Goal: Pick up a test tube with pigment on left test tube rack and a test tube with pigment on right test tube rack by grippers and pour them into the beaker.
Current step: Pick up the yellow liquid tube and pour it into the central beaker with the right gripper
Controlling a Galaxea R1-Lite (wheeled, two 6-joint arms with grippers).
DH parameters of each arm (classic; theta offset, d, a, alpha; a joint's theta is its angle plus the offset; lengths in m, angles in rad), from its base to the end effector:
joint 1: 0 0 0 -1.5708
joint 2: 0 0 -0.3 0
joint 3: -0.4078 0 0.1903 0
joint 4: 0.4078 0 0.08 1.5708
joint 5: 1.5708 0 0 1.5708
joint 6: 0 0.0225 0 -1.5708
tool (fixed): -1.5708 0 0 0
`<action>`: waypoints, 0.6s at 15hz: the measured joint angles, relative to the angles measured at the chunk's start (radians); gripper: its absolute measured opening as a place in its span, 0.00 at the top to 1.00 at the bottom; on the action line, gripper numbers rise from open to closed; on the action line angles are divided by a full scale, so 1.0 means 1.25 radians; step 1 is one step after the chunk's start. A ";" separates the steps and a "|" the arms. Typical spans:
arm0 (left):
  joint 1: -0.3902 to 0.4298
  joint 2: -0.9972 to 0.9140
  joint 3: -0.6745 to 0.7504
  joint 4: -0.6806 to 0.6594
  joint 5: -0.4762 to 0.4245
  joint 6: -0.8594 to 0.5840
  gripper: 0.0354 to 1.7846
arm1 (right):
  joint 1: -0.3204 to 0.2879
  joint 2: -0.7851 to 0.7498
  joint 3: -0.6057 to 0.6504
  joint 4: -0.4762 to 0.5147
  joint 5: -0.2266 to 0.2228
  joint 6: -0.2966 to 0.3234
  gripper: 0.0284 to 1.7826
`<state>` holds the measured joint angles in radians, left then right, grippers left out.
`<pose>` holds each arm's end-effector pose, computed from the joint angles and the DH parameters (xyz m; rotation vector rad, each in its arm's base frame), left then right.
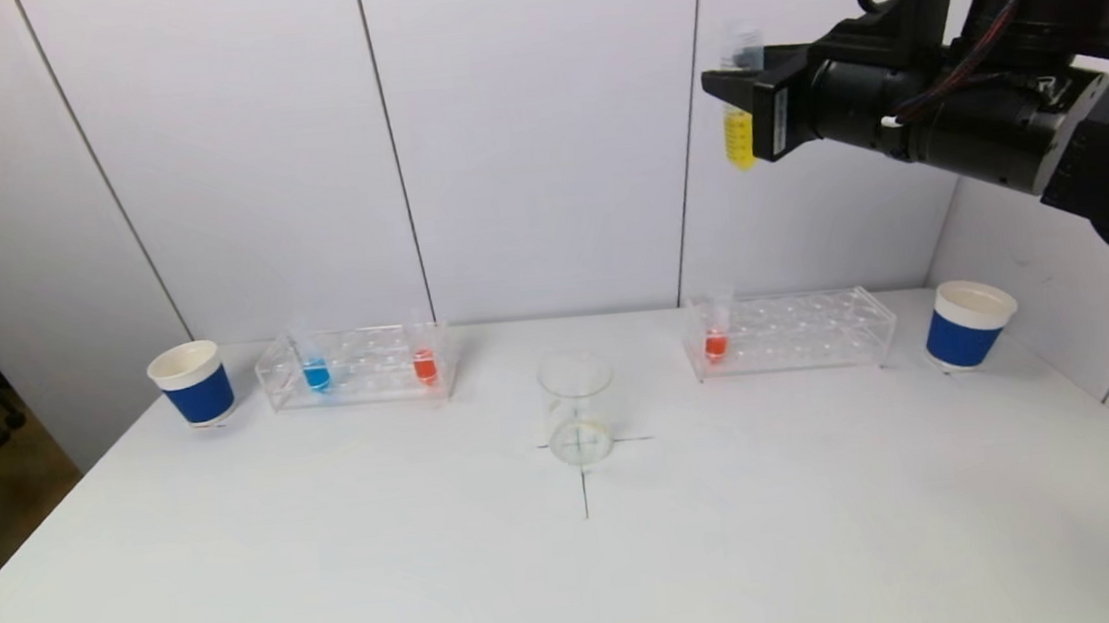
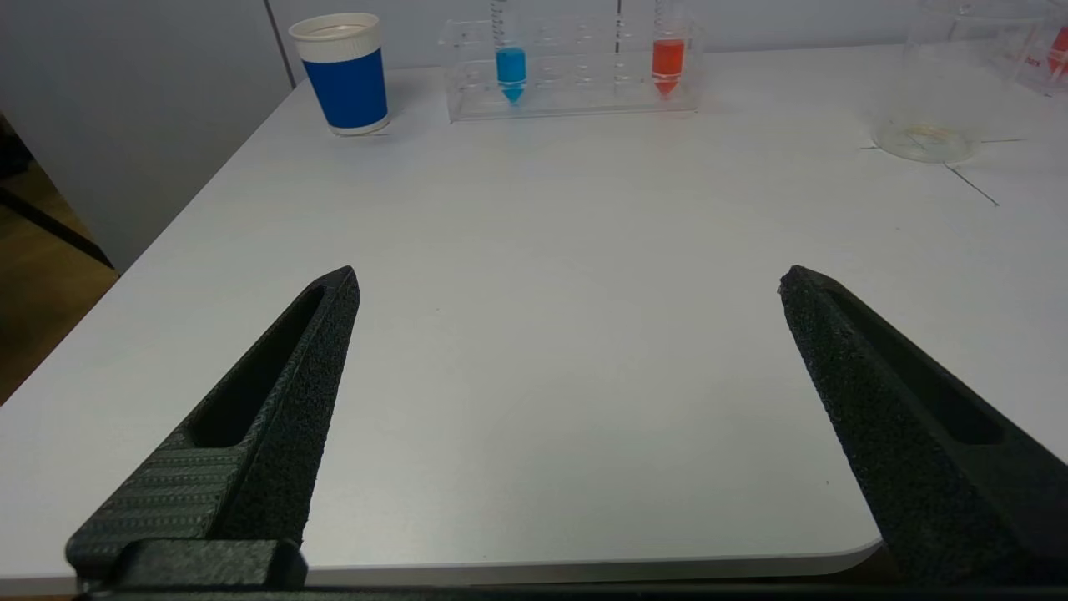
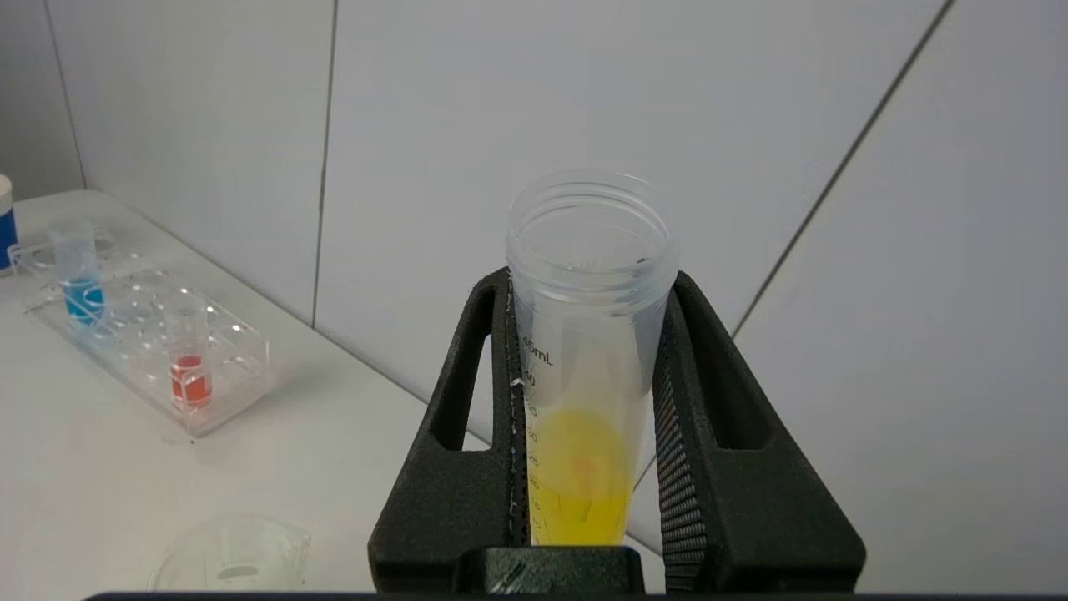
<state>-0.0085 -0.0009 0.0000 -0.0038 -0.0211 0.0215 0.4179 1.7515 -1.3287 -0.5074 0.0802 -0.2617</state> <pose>-0.0229 -0.0003 0.0758 0.0215 -0.0050 -0.0295 0.3157 0.1422 0.3009 -0.2417 -0.1489 0.4838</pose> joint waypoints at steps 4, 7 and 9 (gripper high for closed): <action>0.000 0.000 0.000 0.000 0.000 0.000 0.01 | 0.010 0.035 0.005 -0.004 0.062 -0.087 0.74; 0.000 0.000 0.000 0.000 0.000 0.001 0.01 | 0.008 0.060 0.002 0.000 0.113 -0.158 0.74; -0.001 0.000 0.000 0.000 0.000 0.000 0.01 | 0.004 0.072 -0.002 0.029 0.124 -0.195 0.74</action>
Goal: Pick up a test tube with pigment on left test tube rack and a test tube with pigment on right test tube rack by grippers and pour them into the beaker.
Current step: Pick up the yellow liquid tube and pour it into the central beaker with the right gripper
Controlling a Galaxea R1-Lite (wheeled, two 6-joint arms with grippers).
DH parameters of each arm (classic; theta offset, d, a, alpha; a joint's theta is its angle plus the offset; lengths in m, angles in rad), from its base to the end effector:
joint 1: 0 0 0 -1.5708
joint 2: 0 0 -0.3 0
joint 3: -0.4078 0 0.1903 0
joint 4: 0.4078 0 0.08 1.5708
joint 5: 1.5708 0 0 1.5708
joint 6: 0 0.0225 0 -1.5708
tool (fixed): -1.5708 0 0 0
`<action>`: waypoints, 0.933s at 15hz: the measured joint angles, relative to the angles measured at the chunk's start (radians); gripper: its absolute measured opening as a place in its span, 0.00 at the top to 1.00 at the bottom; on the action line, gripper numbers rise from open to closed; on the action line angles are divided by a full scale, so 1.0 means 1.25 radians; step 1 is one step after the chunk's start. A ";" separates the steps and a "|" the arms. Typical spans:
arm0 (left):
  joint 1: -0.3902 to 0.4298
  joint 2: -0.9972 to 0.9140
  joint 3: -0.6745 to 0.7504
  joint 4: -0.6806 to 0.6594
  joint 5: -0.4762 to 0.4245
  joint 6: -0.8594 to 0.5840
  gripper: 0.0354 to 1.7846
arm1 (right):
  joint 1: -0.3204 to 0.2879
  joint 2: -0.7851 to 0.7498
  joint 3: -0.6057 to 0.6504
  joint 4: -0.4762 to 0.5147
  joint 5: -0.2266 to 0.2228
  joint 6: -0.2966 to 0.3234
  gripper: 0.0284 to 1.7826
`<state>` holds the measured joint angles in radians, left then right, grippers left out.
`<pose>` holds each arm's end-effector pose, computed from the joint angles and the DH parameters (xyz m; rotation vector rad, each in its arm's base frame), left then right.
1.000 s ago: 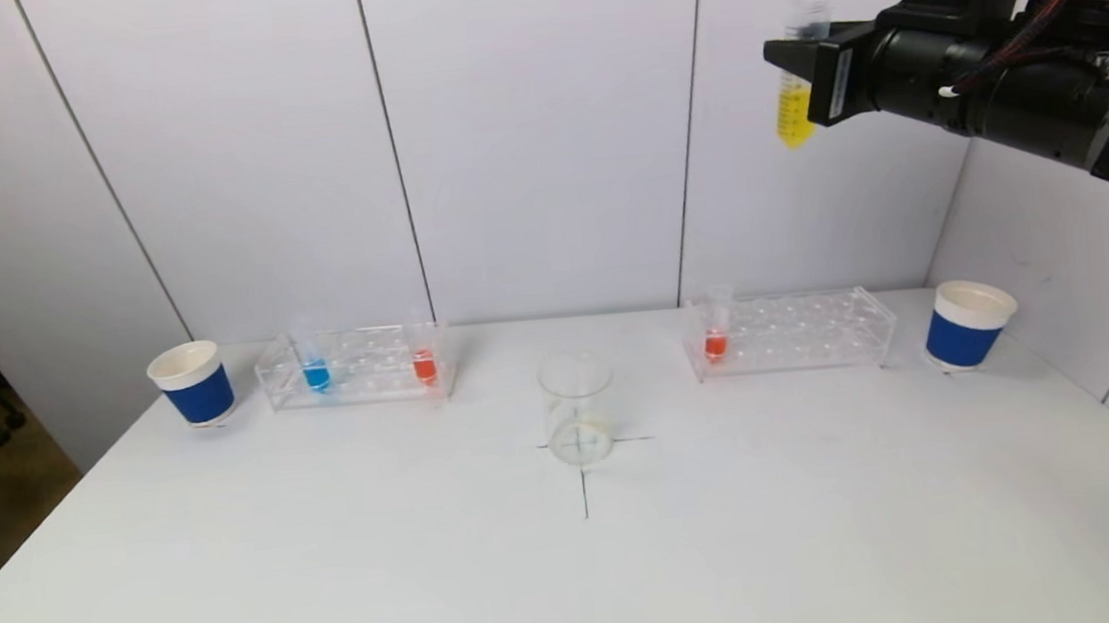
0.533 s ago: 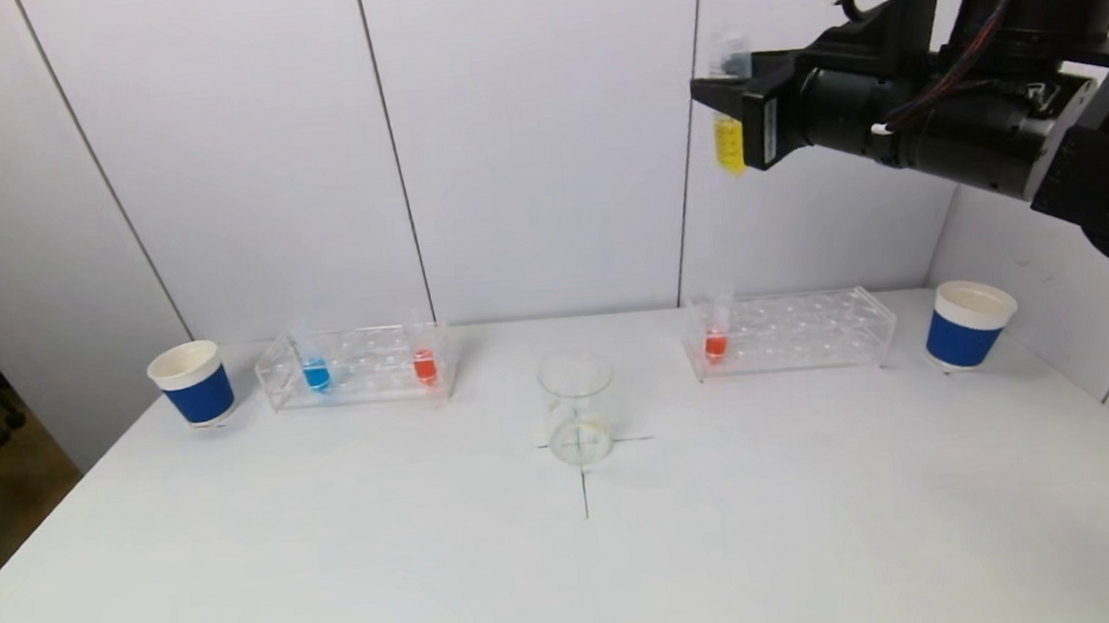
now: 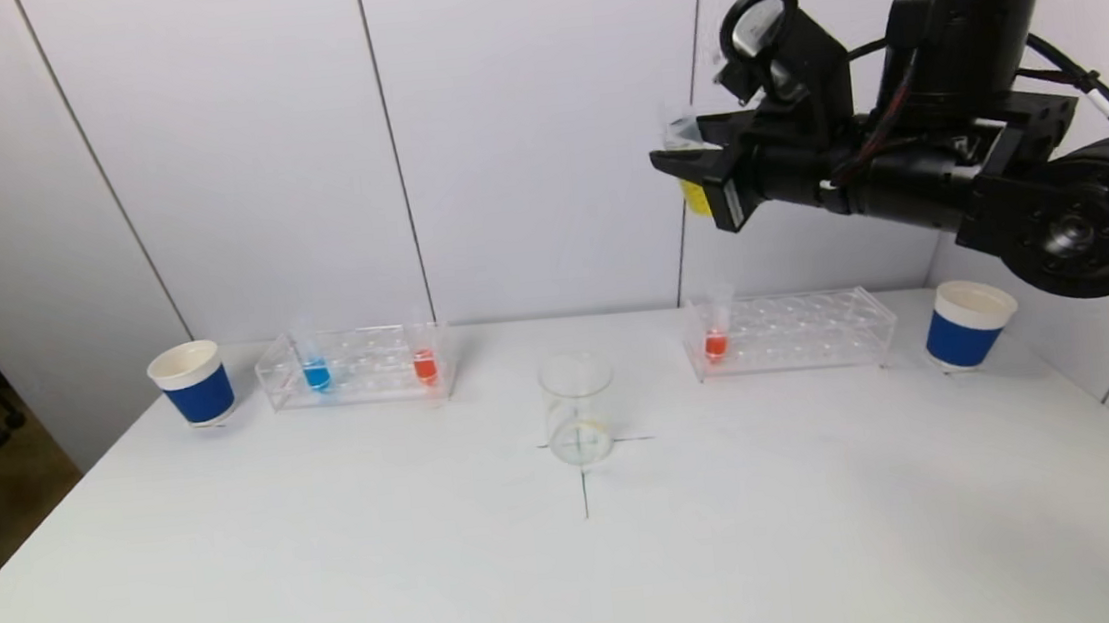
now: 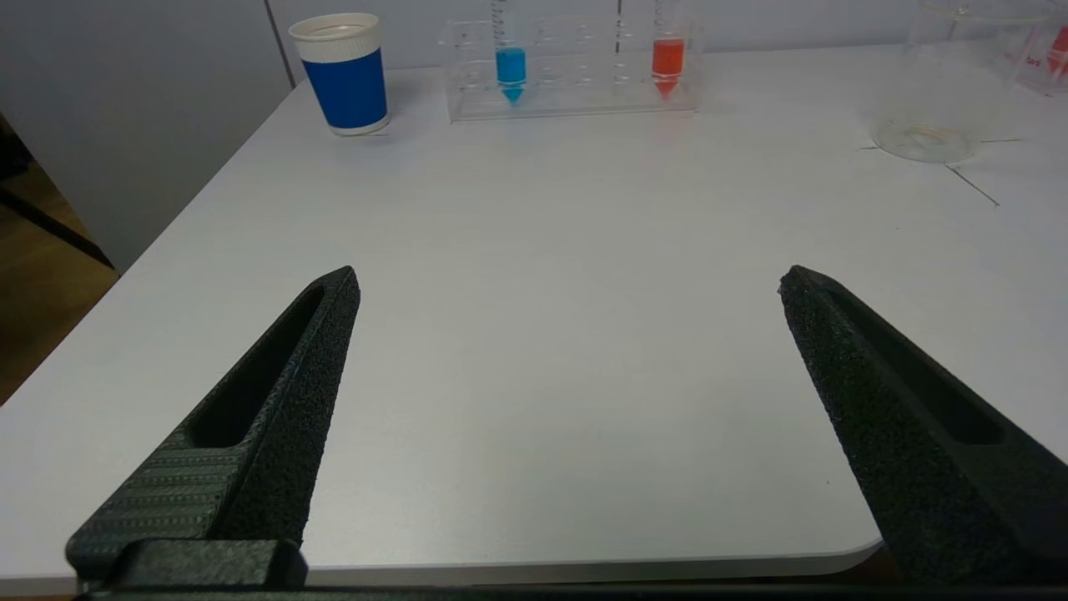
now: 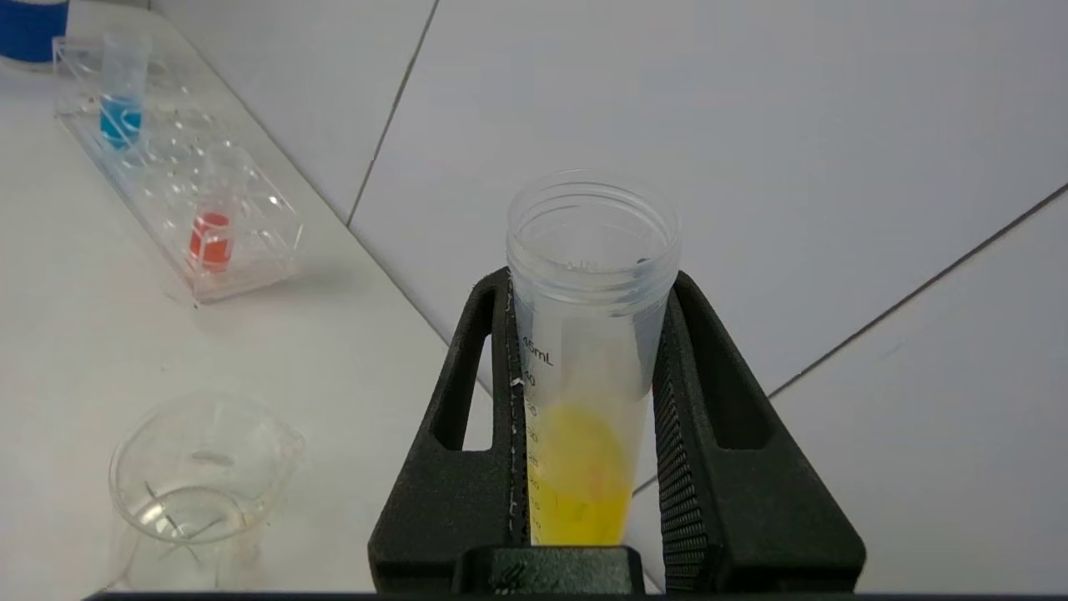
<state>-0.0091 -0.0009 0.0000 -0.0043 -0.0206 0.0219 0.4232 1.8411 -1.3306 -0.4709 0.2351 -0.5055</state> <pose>-0.0229 -0.0003 0.0759 0.0219 -0.0055 -0.0296 0.3363 0.1572 0.2656 -0.4907 -0.1271 0.6542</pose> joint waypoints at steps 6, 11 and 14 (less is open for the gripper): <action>0.001 0.000 0.000 0.000 -0.001 0.000 0.01 | -0.012 0.042 -0.039 0.030 0.057 -0.121 0.74; 0.000 0.000 0.000 0.000 -0.001 0.000 0.01 | -0.003 0.095 -0.082 0.021 0.075 -0.171 0.74; 0.000 0.000 0.000 0.000 0.000 0.000 0.01 | -0.004 0.126 -0.095 0.019 0.097 -0.231 0.74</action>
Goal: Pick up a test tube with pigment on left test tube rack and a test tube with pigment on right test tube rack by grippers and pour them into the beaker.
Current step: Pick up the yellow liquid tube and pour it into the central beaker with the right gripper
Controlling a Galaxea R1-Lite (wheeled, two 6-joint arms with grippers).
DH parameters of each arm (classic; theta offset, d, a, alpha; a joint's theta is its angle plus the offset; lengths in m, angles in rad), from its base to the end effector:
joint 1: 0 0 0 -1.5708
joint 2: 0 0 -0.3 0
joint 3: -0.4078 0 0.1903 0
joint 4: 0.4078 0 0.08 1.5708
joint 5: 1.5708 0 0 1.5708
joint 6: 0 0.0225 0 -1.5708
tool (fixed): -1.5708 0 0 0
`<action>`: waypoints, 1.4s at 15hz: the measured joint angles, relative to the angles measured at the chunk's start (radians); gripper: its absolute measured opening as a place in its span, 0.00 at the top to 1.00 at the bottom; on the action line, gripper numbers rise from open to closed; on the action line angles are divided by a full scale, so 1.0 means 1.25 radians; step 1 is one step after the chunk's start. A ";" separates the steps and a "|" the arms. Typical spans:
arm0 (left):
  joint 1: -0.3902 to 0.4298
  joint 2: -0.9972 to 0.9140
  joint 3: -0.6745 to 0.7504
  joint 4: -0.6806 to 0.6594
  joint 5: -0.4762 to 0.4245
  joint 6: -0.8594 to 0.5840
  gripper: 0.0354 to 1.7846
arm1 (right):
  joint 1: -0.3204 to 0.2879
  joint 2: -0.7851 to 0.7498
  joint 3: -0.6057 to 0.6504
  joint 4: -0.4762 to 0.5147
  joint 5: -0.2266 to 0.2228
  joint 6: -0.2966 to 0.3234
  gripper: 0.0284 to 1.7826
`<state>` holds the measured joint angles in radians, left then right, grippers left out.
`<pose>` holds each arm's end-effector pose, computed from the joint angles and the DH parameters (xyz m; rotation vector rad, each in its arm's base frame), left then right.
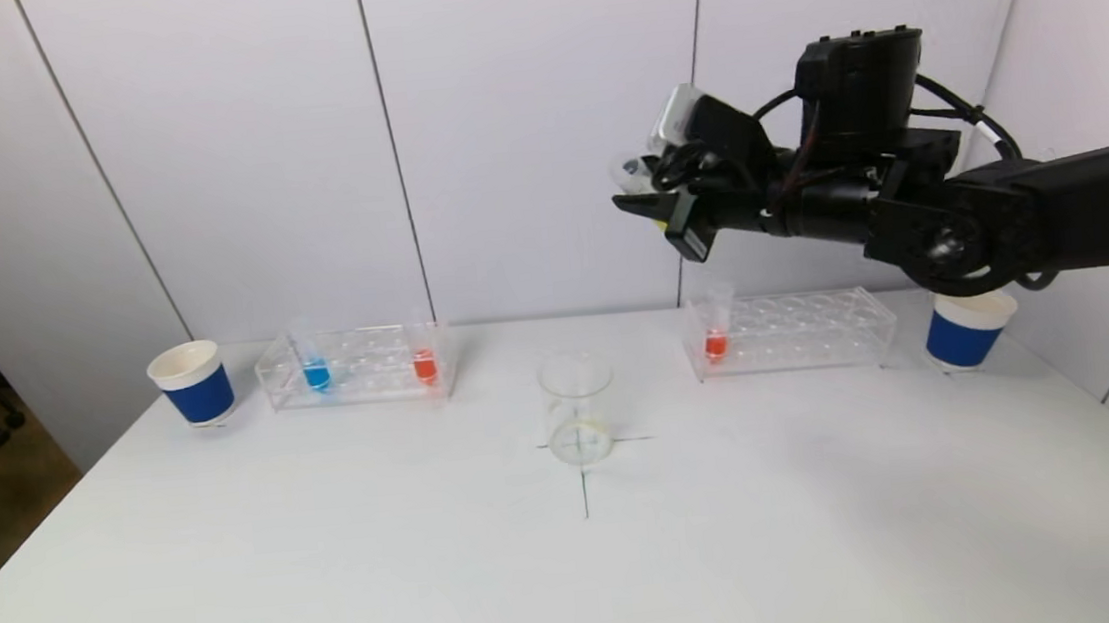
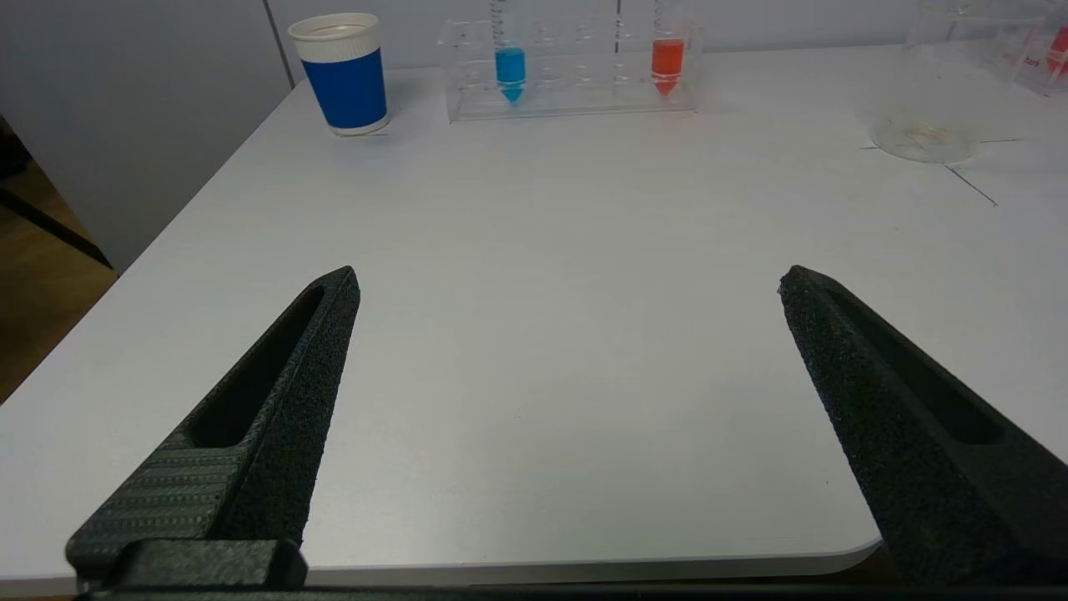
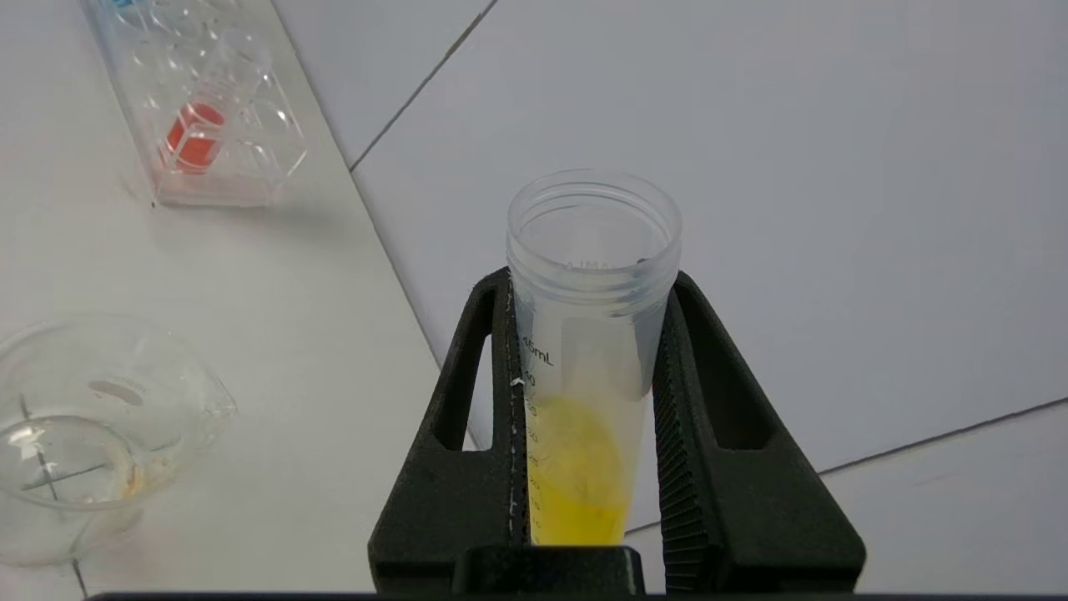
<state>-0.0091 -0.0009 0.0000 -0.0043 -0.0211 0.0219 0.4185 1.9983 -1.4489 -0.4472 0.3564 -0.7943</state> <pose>-0.0229 -0.0003 0.0759 0.0219 -0.0055 -0.0301 0.3745 0.1751 0.2358 -0.7559 -0.2081 0.7740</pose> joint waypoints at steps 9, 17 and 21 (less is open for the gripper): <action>0.000 0.000 0.000 0.000 0.000 0.000 0.01 | 0.004 0.063 -0.003 -0.016 0.065 -0.170 0.74; 0.000 0.000 0.000 0.000 0.000 0.000 0.01 | 0.009 0.082 0.004 -0.026 0.072 -0.295 0.74; 0.000 0.000 0.000 0.000 0.000 0.000 0.01 | 0.008 0.095 0.007 -0.048 0.093 -0.341 0.74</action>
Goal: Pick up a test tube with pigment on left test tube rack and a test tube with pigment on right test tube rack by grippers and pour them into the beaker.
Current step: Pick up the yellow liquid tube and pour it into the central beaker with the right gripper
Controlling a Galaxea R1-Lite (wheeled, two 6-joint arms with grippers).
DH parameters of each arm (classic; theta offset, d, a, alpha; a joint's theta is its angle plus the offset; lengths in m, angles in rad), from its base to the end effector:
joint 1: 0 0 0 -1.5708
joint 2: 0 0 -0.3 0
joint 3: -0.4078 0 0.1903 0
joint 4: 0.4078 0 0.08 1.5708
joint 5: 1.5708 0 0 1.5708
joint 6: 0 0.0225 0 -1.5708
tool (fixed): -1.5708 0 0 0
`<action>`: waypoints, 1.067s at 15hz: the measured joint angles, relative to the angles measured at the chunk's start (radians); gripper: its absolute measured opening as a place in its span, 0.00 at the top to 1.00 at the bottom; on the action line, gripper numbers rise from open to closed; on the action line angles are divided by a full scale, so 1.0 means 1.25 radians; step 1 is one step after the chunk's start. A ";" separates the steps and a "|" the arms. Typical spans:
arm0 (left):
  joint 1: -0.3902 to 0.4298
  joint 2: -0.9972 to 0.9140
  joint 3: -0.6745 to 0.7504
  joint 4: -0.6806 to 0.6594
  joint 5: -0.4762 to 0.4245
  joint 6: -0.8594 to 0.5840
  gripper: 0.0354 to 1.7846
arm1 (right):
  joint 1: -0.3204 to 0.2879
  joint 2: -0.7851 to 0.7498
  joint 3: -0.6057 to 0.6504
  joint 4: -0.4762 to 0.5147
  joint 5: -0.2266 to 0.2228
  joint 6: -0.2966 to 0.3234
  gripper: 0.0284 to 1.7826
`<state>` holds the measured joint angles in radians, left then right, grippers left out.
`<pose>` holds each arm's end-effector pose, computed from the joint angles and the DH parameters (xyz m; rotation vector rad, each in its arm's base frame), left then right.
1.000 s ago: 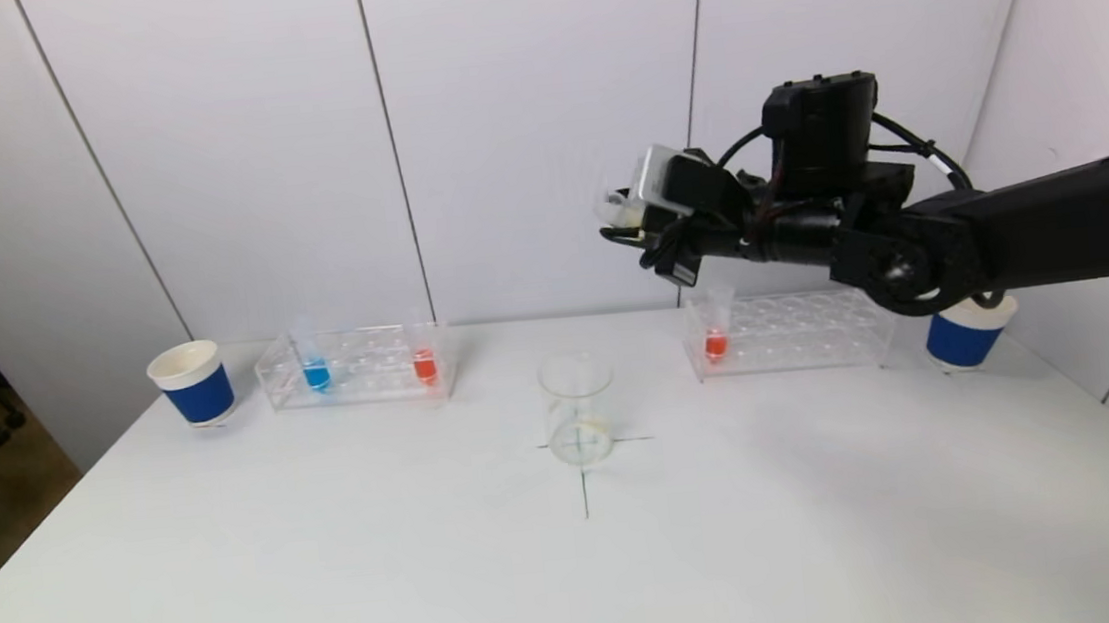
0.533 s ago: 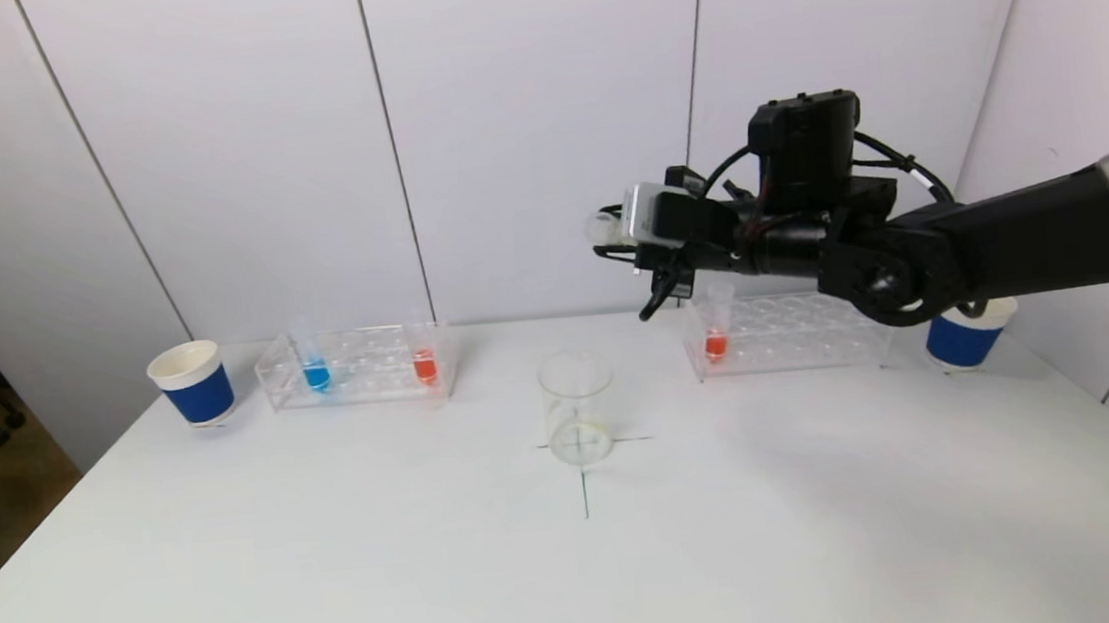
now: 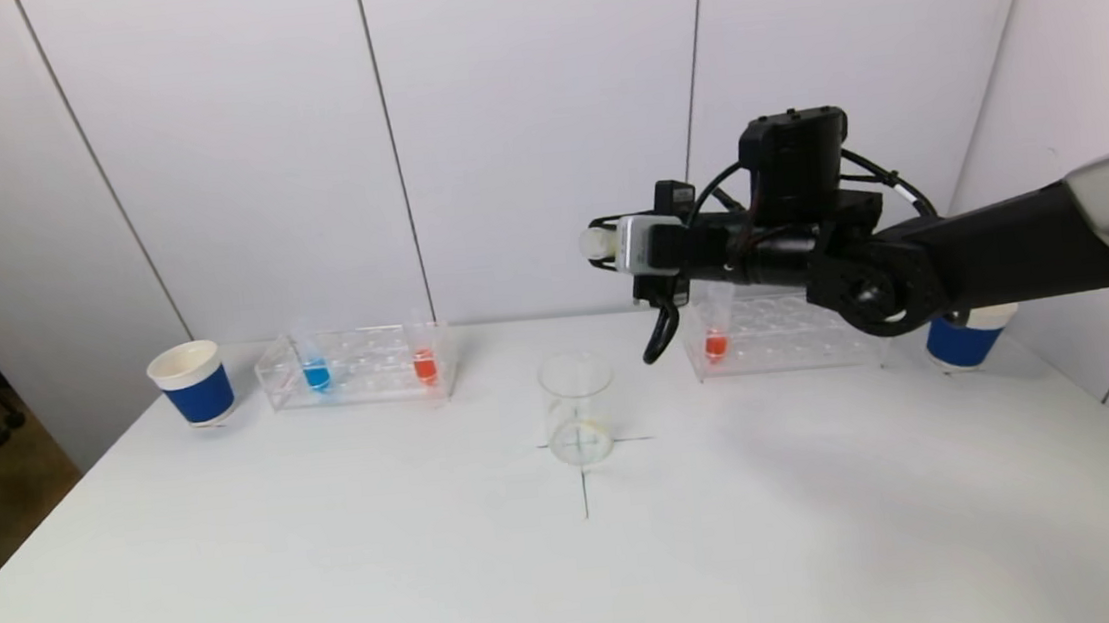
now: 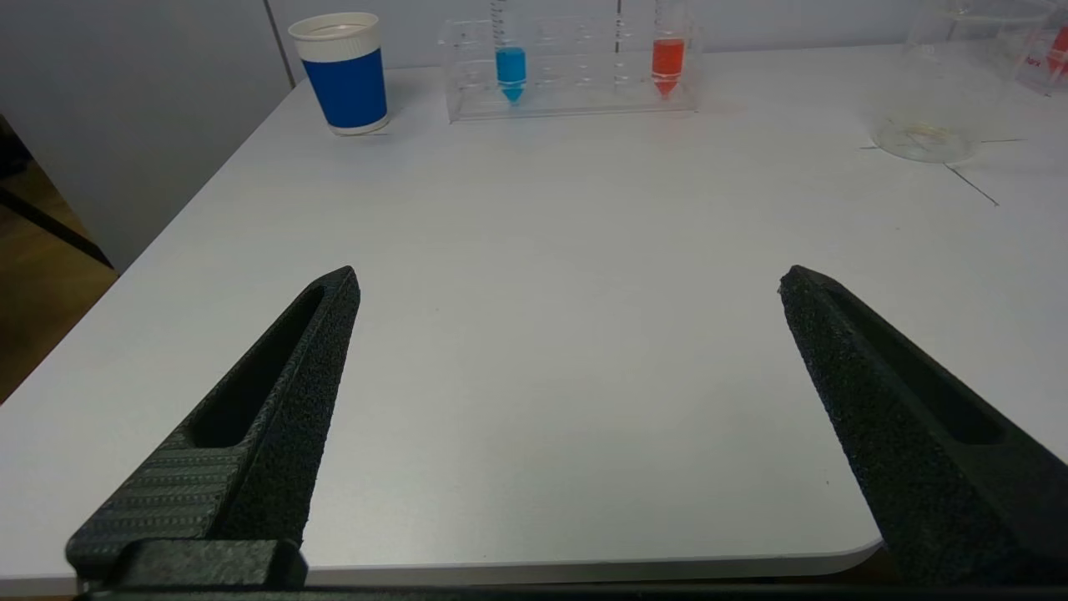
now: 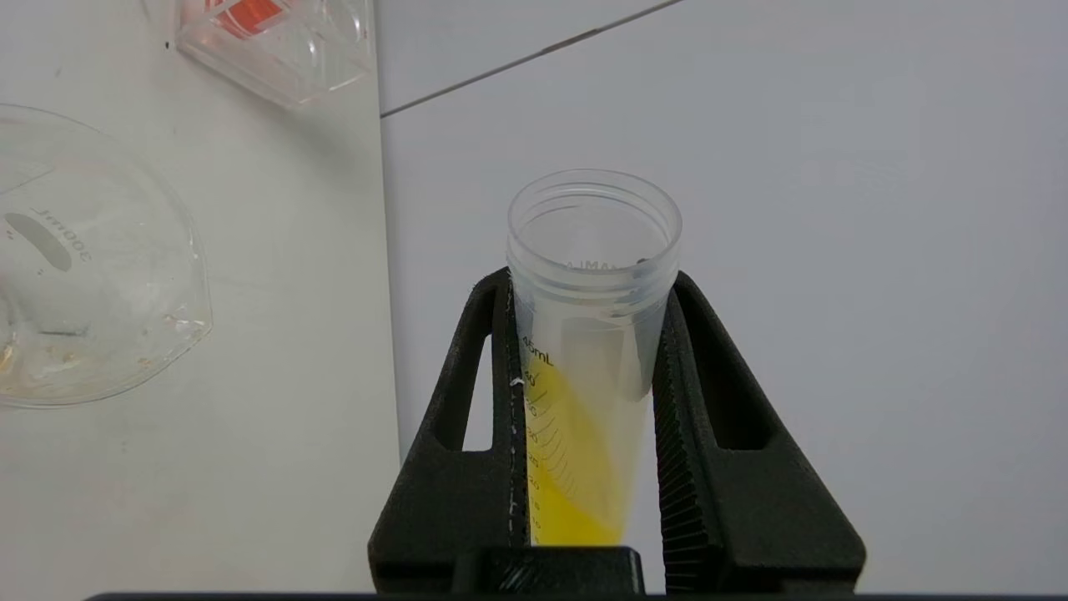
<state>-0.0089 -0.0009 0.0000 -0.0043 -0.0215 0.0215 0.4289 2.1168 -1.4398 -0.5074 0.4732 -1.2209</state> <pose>-0.0229 -0.0003 0.0759 0.0215 -0.0055 -0.0303 0.3939 0.1914 0.1889 -1.1260 -0.3946 0.8886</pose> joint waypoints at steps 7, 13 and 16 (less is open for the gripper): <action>0.000 0.000 0.000 0.000 0.000 0.000 0.01 | 0.001 0.014 0.018 -0.019 0.022 -0.070 0.74; 0.000 0.000 0.000 0.000 0.000 0.000 0.01 | 0.006 0.023 0.023 -0.022 0.022 -0.099 0.74; 0.000 0.000 0.000 0.000 0.000 0.000 0.01 | 0.007 0.028 0.025 -0.023 0.022 -0.099 0.74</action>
<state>-0.0091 -0.0009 0.0000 -0.0038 -0.0211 0.0215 0.4381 2.1519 -1.4085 -0.5360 0.5013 -1.3451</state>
